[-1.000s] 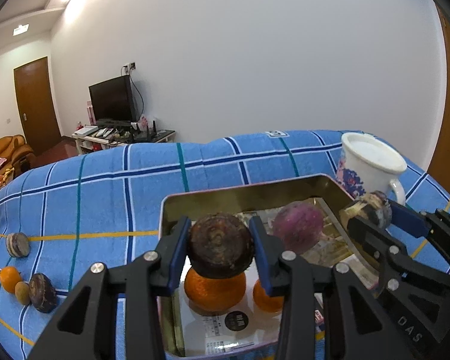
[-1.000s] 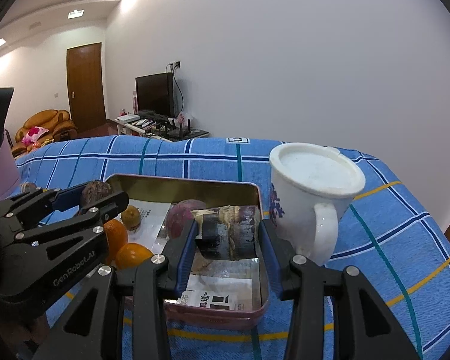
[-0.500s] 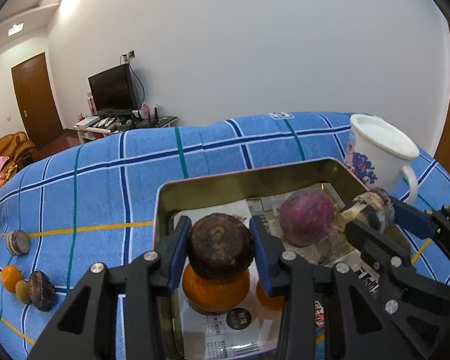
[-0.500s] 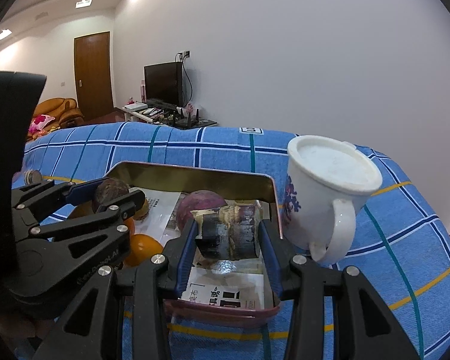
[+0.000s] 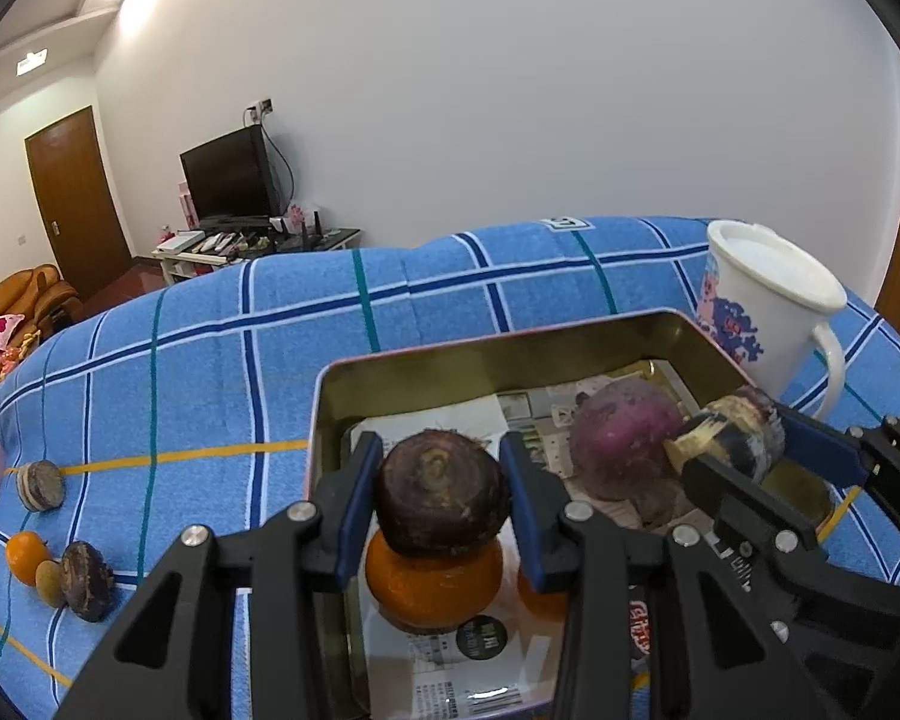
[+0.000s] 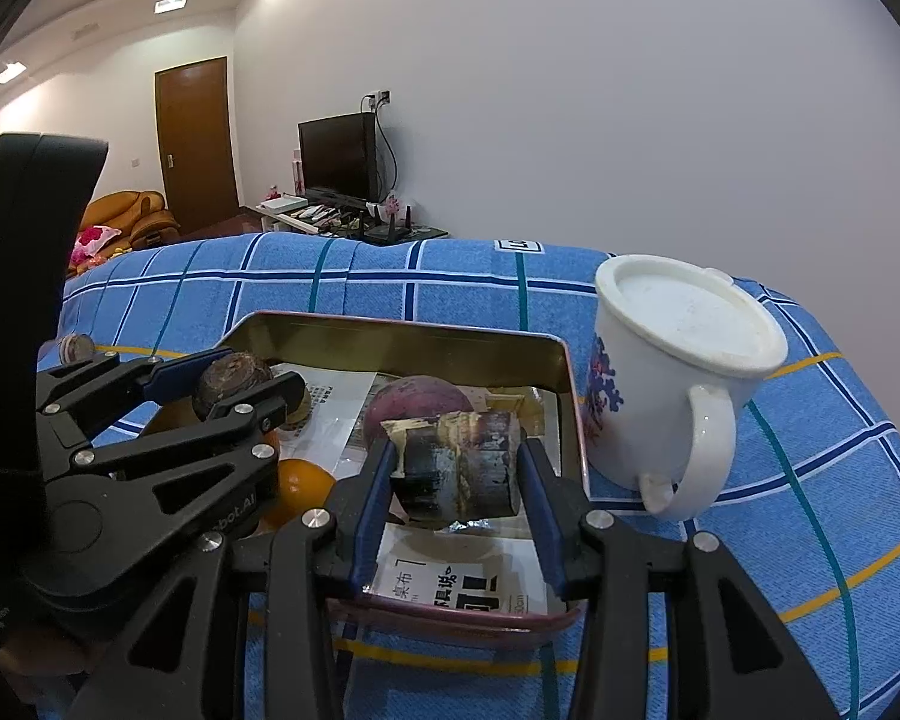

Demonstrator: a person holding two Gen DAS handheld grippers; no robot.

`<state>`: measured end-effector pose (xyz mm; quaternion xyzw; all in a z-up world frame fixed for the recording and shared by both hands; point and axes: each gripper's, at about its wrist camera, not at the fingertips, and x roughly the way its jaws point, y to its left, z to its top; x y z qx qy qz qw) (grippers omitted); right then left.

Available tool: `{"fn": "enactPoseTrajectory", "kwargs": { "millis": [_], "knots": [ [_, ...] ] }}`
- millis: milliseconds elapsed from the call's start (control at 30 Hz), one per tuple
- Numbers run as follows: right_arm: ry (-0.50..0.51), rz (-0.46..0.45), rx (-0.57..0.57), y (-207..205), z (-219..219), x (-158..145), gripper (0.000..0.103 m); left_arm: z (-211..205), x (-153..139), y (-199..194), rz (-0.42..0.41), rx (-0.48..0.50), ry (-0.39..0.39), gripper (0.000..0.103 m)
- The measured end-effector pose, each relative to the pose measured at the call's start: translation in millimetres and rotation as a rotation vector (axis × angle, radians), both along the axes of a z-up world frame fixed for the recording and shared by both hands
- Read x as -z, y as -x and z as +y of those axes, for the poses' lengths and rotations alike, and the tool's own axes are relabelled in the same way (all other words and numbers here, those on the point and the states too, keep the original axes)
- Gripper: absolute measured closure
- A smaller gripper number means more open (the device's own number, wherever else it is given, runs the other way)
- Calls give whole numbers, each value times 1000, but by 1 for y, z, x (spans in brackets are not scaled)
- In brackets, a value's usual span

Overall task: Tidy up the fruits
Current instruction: 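Lower the cylinder into the tin and open the right tool while the left tool releases the dark fruit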

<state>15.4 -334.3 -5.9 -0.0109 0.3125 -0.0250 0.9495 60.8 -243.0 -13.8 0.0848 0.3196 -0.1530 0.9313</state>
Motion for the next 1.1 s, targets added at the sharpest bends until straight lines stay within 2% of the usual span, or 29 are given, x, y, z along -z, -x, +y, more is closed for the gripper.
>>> {"fn": "enactPoseTrajectory", "kwargs": {
  "millis": [167, 233, 267, 300, 367, 433, 500, 567, 667, 733, 767, 833, 933, 1000, 1100],
  "knots": [
    [-2, 0, -1, 0, 0, 0, 58, 0, 0, 0, 3, -8, 0, 60],
    [-4, 1, 0, 0, 0, 0, 58, 1, 0, -1, 1, -22, -3, 54],
    [-9, 1, -1, 0, 0, 0, 58, 3, 0, -1, 1, -34, -2, 44],
    [-16, 1, -1, 1, -1, 0, 58, 5, 0, -2, 1, -45, 2, 39],
    [-42, 2, -1, 1, -3, 0, 58, 9, -2, 0, -3, -37, 23, 38],
    [-65, 5, 9, 2, -6, 1, 55, 8, -3, 4, -24, -52, 5, 35],
    [-75, 7, 19, 2, -8, 3, 54, 10, -5, 7, -48, -89, -15, 21],
    [-90, -5, 15, 3, -9, 3, 53, 16, -7, 9, -60, -101, 8, 17],
    [-70, -46, 10, 7, -5, 1, 53, 25, -9, 11, -72, -118, 45, 8],
    [-60, -92, 16, 12, -5, -4, 48, 31, -11, 13, -82, -133, 66, 3],
    [-69, -128, 17, 15, -6, -6, 46, 32, -11, 14, -86, -133, 74, 0],
    [-69, -237, 36, 26, -9, -14, 34, 35, -12, 15, -97, -128, 84, 0],
    [-17, -354, 79, 39, -9, -20, 27, 33, -15, 18, -124, -115, 70, 0],
    [-1, -366, 95, 39, -9, -20, 26, 33, -16, 21, -142, -110, 55, 0],
    [-12, -338, 95, 35, -10, -15, 26, 37, -17, 30, -181, -132, 36, 0]
  ]
}}
